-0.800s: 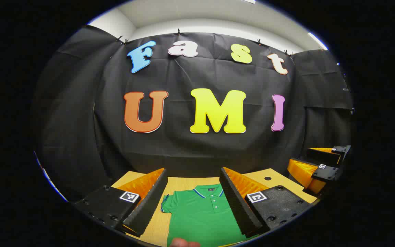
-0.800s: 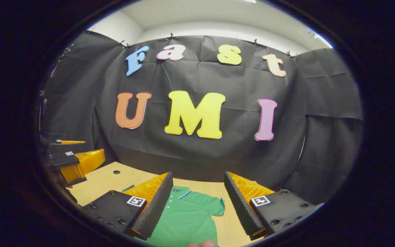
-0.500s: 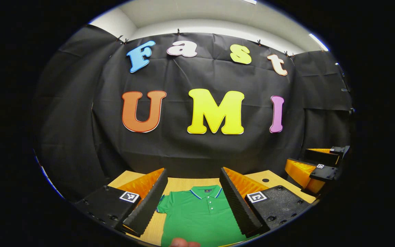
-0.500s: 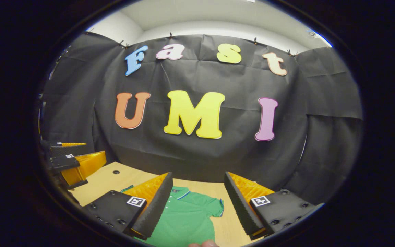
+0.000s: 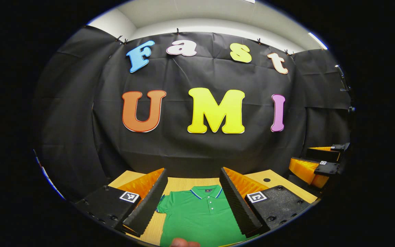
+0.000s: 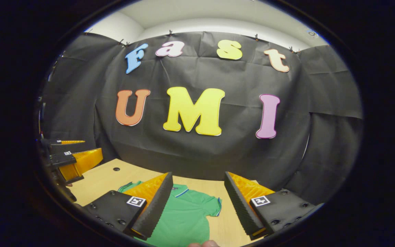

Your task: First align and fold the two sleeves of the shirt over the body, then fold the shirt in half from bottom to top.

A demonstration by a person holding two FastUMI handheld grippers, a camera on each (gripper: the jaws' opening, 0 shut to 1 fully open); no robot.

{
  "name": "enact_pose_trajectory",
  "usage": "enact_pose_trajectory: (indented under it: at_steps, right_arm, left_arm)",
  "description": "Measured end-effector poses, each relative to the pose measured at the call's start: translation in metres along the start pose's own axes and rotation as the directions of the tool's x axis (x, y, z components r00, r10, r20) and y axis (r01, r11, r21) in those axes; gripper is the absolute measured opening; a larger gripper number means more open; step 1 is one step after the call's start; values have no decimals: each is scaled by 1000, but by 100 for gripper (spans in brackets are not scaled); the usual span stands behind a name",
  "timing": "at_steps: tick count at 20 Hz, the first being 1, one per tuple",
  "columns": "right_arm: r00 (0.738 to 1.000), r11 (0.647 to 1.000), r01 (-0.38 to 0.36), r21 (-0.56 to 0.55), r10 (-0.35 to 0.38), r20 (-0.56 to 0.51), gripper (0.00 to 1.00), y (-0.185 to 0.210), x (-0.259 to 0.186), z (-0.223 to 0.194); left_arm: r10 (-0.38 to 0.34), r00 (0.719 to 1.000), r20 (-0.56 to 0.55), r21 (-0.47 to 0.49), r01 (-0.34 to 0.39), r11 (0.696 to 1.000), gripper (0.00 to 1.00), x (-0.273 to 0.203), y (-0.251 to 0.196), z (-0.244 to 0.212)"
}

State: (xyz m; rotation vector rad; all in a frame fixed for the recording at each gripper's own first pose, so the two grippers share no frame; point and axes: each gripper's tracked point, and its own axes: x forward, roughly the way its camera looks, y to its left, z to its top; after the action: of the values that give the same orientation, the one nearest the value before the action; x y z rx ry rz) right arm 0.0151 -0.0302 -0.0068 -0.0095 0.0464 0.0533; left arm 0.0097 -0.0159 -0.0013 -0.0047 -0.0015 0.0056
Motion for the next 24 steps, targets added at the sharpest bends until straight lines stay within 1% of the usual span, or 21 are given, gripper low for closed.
enact_pose_trajectory:
  at_steps: [4, 5, 7, 8, 10, 13, 14, 15, 16, 17, 19, 23, 24]
  right_arm:
    - [999, 1000, -16, 2, 16, -42, 94, -2, 3, -15]
    - [999, 1000, -14, 1, 14, -53, 95, -3, 5, -19]
    - [997, 1000, 1, -1, -1, -76, 94, -12, 11, -29]
    - [996, 1000, 0, 8, 1, -88, 95, -15, 14, -33]
    - [993, 1000, 0, 9, 1, -114, 95, -23, 23, -44]
    - [987, 999, -1, 32, 6, -158, 95, -37, 38, -64]
    - [984, 999, 1, 42, 6, -179, 94, -43, 44, -73]
    - [979, 998, 1, 57, 10, -202, 95, -48, 51, -85]
    - [973, 998, 3, 66, 13, -230, 94, -55, 59, -98]
    - [965, 998, 6, 70, 13, -261, 96, -62, 69, -110]
    - [950, 996, 6, 94, 23, -312, 96, -73, 87, -130]
    - [929, 991, 30, 128, 19, -369, 94, -93, 128, -160]
    - [923, 990, 26, 142, 31, -385, 94, -95, 138, -169]
  left_arm:
    - [-3, 1000, -25, -9, 2, 1000, 98, 0, -4, -10]
    - [-2, 999, -32, -10, 1, 1000, 98, 0, -3, -11]
    - [0, 999, -46, -8, -1, 1000, 98, 2, -4, -17]
    - [-4, 998, -55, -11, 3, 1000, 98, 3, -6, -21]
    - [-16, 997, -78, -19, 15, 1000, 98, 4, -12, -30]
    - [-8, 994, -106, 1, 8, 1000, 98, 10, -14, -40]
    - [-8, 994, -110, 1, 8, 1000, 98, 13, -14, -41]
    - [-4, 994, -112, 5, 5, 1000, 98, 14, -14, -42]
    - [1, 993, -115, 12, 0, 1000, 98, 17, -13, -43]
    - [8, 993, -118, 19, -6, 1000, 98, 20, -11, -45]
    - [27, 992, -126, 26, -24, 999, 98, 25, -9, -49]
    - [59, 985, -161, 34, -54, 998, 98, 27, -6, -59]
    - [65, 985, -162, 40, -59, 997, 98, 27, -6, -59]
